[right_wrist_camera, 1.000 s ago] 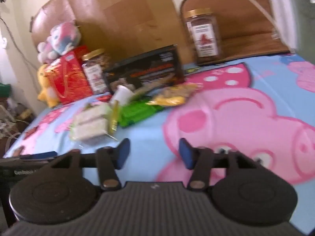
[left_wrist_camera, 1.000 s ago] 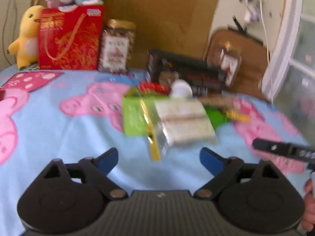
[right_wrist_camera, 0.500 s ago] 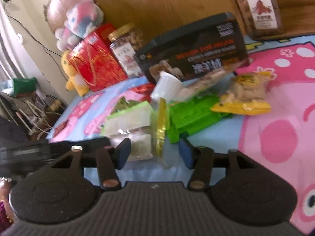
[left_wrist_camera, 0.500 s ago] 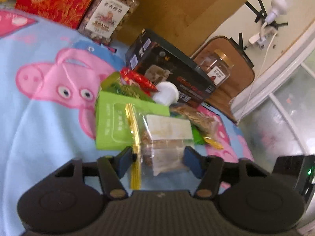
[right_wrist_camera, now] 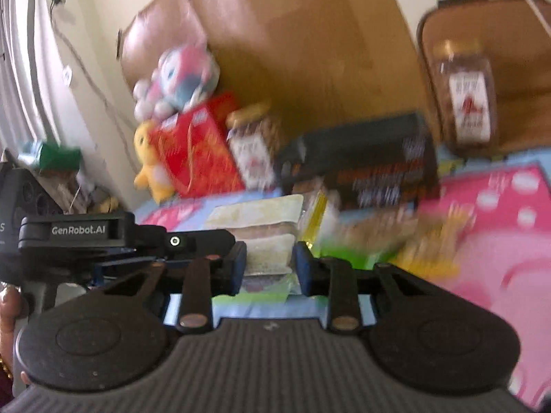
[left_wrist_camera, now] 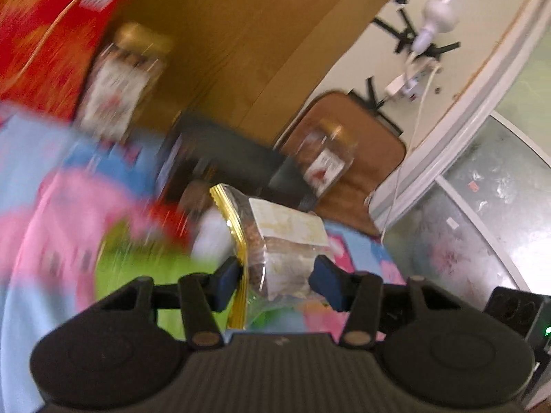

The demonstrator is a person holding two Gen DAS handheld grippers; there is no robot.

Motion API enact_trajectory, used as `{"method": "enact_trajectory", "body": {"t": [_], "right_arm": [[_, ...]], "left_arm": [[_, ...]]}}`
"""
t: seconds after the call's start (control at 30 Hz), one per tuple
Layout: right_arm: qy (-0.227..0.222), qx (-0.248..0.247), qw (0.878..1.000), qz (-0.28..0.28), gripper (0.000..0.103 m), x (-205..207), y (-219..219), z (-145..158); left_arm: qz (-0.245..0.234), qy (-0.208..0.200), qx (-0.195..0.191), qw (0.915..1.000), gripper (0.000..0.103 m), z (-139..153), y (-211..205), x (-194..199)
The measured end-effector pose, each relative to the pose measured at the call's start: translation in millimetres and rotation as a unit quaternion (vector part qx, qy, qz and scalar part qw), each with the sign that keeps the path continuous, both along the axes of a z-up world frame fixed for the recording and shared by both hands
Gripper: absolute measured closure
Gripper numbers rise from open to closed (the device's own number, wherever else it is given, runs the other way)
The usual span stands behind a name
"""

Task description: Organize snacks

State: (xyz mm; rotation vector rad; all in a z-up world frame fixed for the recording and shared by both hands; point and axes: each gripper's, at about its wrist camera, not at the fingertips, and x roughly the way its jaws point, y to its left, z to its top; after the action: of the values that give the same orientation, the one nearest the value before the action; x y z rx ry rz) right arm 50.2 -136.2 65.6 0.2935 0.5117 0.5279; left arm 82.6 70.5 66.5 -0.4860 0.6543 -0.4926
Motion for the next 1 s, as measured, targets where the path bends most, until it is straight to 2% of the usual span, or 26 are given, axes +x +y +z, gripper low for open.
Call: {"method": "enact_trajectory", "body": {"t": [0.1, 0.23, 0.37, 0.43, 0.5, 0.57, 0.63, 0.7, 0.77, 0.83, 0.9, 1.0], "right_arm": [[-0.031, -0.005, 0.999, -0.024, 0.070, 43.2, -6.0, 13.7], [-0.051, -0.025, 0.997, -0.058, 0.070, 95.7, -11.7, 12.8], [-0.026, -0.056, 0.996, -0.066, 0.064, 124.0, -12.9, -2.1], [-0.029, -0.049, 0.996, -0.076, 0.063, 113.5, -29.0, -2.1], [-0.034, -0.024, 0.997, -0.068, 0.063, 93.7, -49.5, -2.9], [-0.009, -0.008, 0.998, -0.054, 0.061, 79.7, -66.4, -10.6], [0.019, -0.019, 0.998, -0.048, 0.061, 75.7, -72.7, -23.6], [0.054, -0.049, 0.996, -0.053, 0.061, 83.3, -68.1, -36.7], [0.084, -0.052, 0.994, -0.039, 0.061, 93.0, -61.8, -48.2], [0.106, -0.054, 0.993, -0.026, 0.061, 95.0, -54.6, -61.2], [0.101, -0.050, 0.993, -0.033, 0.061, 88.0, -51.0, -61.7], [0.110, -0.040, 0.993, -0.014, 0.062, 68.2, -45.0, -57.9]], "left_arm": [[0.000, -0.031, 0.009, 0.9995, 0.055, 14.5, -10.7, 47.4], [0.011, -0.036, 0.016, 0.9992, 0.053, 16.6, -26.3, 110.1], [0.057, 0.005, 0.046, 0.9973, 0.053, -4.4, -35.4, 143.0], [0.048, 0.006, 0.024, 0.9985, 0.053, -10.6, -28.6, 133.3], [0.038, -0.016, 0.013, 0.9990, 0.050, -9.1, -22.6, 111.6], [0.026, -0.039, 0.008, 0.9989, 0.049, -7.8, -19.4, 87.1], [0.016, -0.041, 0.010, 0.9990, 0.048, -11.4, -21.2, 69.1], [0.006, -0.021, 0.001, 0.9998, 0.048, -18.6, -21.0, 59.4], [-0.001, 0.005, -0.011, 0.9999, 0.048, -29.5, -22.6, 50.0], [-0.004, 0.024, -0.006, 0.9997, 0.048, -39.0, -25.5, 40.7], [-0.011, 0.044, 0.002, 0.9990, 0.048, -49.3, -28.7, 34.0], [-0.030, 0.064, 0.003, 0.9975, 0.048, -62.7, -35.8, 23.2]]}}
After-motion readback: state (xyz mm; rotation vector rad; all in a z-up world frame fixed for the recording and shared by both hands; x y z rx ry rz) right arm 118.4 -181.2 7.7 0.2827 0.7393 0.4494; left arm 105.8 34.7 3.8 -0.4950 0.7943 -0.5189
